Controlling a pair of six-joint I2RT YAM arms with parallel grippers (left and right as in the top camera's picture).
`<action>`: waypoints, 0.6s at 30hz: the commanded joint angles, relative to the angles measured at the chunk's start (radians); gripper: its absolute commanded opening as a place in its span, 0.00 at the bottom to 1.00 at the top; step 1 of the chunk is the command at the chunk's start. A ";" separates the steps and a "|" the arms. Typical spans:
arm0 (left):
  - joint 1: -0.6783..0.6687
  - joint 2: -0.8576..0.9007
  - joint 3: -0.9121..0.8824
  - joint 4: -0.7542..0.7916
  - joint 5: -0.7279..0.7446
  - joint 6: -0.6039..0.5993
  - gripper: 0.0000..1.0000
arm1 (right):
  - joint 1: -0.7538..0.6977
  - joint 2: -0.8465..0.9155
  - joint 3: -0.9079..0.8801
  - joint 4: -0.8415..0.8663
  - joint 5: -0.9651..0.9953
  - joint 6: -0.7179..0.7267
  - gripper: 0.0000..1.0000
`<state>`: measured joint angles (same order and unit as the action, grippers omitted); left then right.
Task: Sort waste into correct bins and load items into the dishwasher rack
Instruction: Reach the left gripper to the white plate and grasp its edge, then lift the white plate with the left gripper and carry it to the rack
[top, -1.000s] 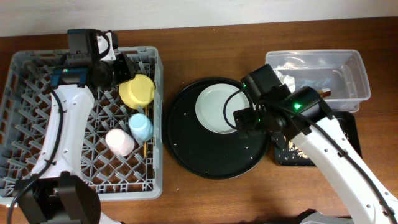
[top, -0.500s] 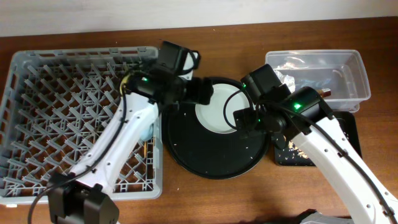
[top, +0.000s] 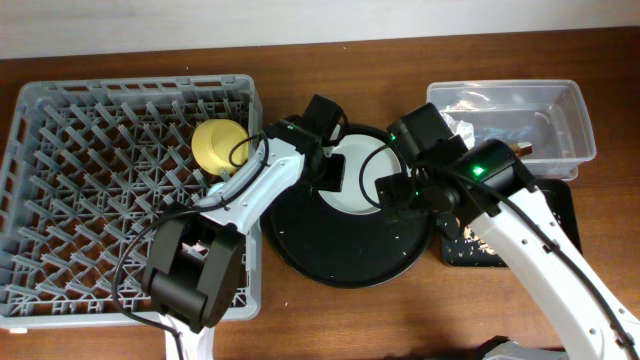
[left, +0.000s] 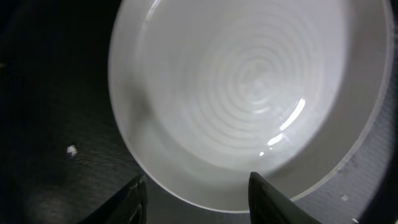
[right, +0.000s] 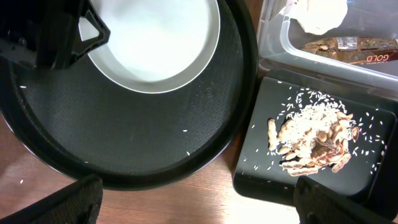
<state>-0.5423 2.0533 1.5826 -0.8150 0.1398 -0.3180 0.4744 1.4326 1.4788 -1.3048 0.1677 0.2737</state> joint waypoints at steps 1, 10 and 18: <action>0.005 0.012 0.006 -0.001 -0.062 -0.030 0.50 | -0.004 -0.001 -0.005 0.000 0.002 0.005 0.99; 0.002 0.092 -0.013 0.016 -0.136 -0.060 0.50 | -0.004 -0.001 -0.005 0.000 0.002 0.005 0.99; -0.005 0.093 -0.069 0.063 -0.128 -0.060 0.45 | -0.004 -0.001 -0.005 0.000 0.002 0.005 0.99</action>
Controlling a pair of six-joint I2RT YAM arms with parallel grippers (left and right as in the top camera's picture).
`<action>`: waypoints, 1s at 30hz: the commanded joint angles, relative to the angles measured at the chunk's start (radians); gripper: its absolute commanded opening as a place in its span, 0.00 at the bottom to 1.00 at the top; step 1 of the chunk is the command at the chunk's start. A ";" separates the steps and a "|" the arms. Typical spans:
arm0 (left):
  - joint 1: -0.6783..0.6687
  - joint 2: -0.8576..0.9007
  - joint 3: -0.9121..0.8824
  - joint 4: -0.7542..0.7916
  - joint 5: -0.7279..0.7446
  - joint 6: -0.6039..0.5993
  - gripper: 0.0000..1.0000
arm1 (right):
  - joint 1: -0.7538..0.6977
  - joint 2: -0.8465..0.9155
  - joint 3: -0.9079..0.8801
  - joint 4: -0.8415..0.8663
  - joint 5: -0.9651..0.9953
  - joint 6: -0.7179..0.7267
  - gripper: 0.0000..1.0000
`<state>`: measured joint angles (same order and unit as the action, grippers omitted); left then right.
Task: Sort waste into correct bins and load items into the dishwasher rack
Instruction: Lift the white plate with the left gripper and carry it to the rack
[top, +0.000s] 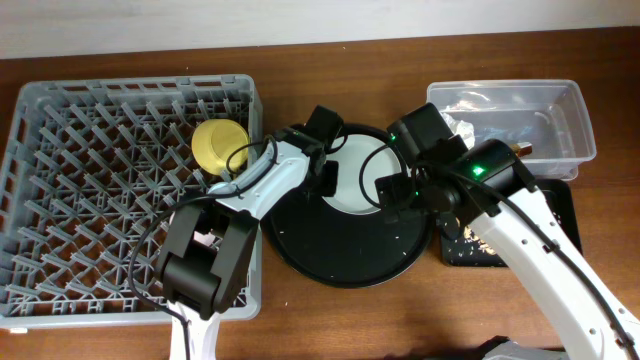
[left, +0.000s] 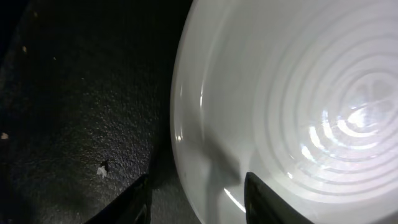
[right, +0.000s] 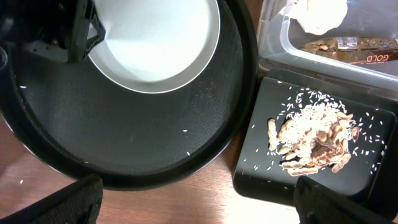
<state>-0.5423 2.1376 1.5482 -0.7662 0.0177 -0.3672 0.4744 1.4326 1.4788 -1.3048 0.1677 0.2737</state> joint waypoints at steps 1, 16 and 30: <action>-0.007 0.008 -0.040 0.024 -0.002 -0.011 0.44 | -0.004 -0.001 -0.005 0.000 0.002 0.005 0.99; -0.003 -0.532 0.065 -0.153 -0.548 0.002 0.00 | -0.004 -0.001 -0.005 0.000 0.002 0.005 0.99; 0.192 -0.478 0.057 -0.201 -1.348 0.335 0.00 | -0.004 -0.001 -0.005 0.000 0.002 0.005 0.99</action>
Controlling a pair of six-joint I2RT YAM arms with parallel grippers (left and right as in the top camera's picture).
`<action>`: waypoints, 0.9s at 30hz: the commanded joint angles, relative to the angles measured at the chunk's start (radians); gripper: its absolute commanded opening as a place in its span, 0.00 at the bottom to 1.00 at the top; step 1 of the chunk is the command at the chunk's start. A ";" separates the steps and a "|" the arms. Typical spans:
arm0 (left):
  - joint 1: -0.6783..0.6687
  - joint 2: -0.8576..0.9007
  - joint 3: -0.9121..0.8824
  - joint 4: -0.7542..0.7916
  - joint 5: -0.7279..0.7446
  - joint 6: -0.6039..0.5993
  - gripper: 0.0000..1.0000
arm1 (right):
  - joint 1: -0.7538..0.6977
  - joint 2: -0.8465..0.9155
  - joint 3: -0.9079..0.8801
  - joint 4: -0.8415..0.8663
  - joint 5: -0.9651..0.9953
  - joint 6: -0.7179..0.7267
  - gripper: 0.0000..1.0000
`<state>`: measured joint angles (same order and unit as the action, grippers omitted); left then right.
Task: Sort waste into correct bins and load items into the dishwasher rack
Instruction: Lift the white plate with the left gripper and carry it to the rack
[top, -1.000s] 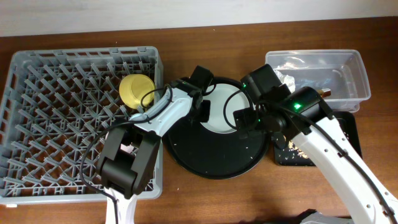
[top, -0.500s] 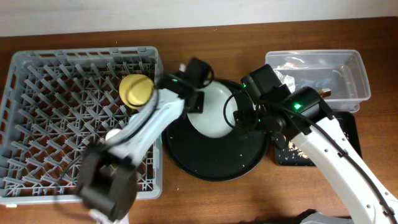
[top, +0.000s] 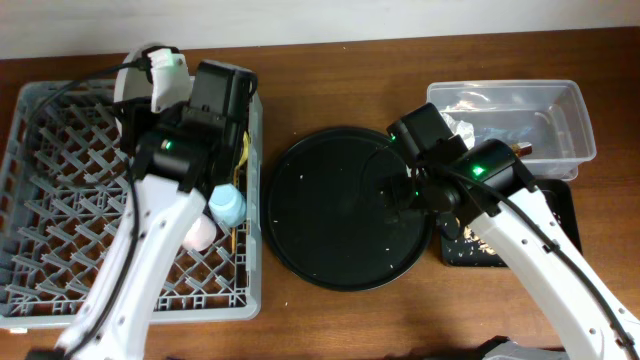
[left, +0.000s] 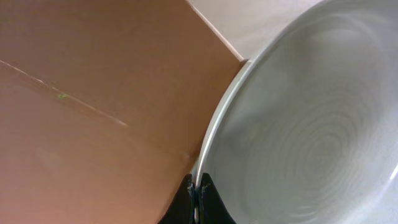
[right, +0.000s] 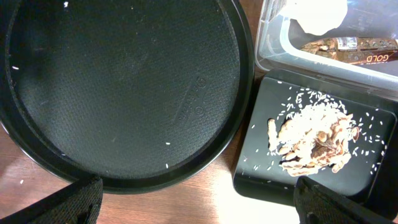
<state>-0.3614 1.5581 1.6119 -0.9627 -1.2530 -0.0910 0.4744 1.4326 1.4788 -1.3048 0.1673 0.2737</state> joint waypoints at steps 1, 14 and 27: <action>0.011 0.138 -0.007 -0.004 -0.091 0.059 0.00 | -0.004 -0.001 -0.005 0.000 0.002 0.005 0.99; 0.011 0.442 -0.007 0.010 -0.071 -0.021 0.00 | -0.004 -0.001 -0.005 0.000 0.002 0.005 0.99; 0.011 0.436 -0.006 -0.088 0.131 -0.212 0.49 | -0.004 -0.001 -0.005 0.000 0.002 0.005 0.99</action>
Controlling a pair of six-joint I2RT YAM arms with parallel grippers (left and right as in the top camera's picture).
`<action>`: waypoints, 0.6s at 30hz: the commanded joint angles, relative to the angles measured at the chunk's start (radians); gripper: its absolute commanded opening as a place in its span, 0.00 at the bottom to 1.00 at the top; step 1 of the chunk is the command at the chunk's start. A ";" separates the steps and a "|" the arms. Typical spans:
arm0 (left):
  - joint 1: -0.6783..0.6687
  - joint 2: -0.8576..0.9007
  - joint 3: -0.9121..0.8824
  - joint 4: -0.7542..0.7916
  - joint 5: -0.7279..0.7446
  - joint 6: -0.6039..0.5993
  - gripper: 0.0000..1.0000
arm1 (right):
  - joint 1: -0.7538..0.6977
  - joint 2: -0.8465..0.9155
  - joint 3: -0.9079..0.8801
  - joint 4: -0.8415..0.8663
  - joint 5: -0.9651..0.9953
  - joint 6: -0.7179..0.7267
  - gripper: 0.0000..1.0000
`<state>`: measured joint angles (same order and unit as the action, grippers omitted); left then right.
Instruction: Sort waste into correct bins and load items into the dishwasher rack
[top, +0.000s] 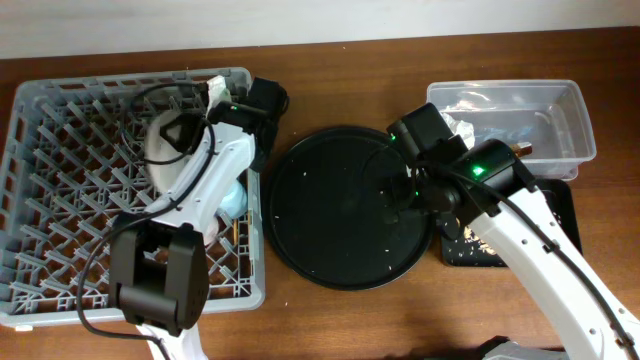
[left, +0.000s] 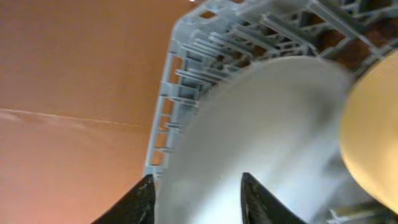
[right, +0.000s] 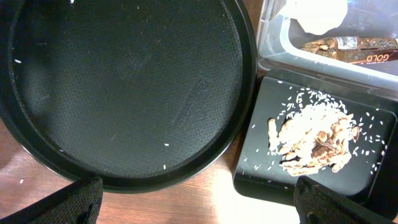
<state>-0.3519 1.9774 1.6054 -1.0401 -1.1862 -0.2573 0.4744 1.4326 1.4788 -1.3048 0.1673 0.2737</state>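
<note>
The white plate (top: 168, 165) stands on edge among the tines at the right side of the grey dishwasher rack (top: 60, 200). In the left wrist view the plate (left: 261, 137) fills the middle, with a yellow cup (left: 373, 143) beside it and the rack (left: 217, 43) wall behind. My left gripper (top: 187, 133) is open, one finger on each side of the plate (left: 199, 200). My right gripper (top: 400, 190) hangs wide open over the black round tray (top: 340, 210), holding nothing (right: 199, 199).
A light blue cup (top: 237, 196) lies in the rack below the plate. A clear bin (top: 520, 120) with wrappers stands at the back right. A black square tray (right: 311, 137) with rice and food scraps sits beside the round tray (right: 124, 81), which holds a few rice grains.
My left gripper was shut on the plate's rim, holding it above the rack. Now the plate stands in the rack and the fingers are apart. The right arm has not moved.
My left gripper was open over the white plate on the round tray, then at the plate's left rim. Then it was shut on the rim with the plate over the rack and the tray bare. Now the plate stands in the rack, released.
</note>
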 joint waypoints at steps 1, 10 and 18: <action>0.002 0.002 0.000 -0.018 0.121 -0.045 0.63 | -0.004 -0.001 -0.005 0.000 0.002 0.005 0.99; 0.053 -0.352 0.004 0.025 0.894 -0.121 0.95 | -0.004 -0.001 -0.005 0.000 0.002 0.005 0.98; 0.052 -0.319 -0.185 0.107 1.111 -0.121 0.42 | -0.004 -0.001 -0.005 0.000 0.002 0.005 0.99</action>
<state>-0.2989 1.6299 1.4929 -0.9733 -0.1501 -0.3744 0.4744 1.4326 1.4788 -1.3052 0.1677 0.2741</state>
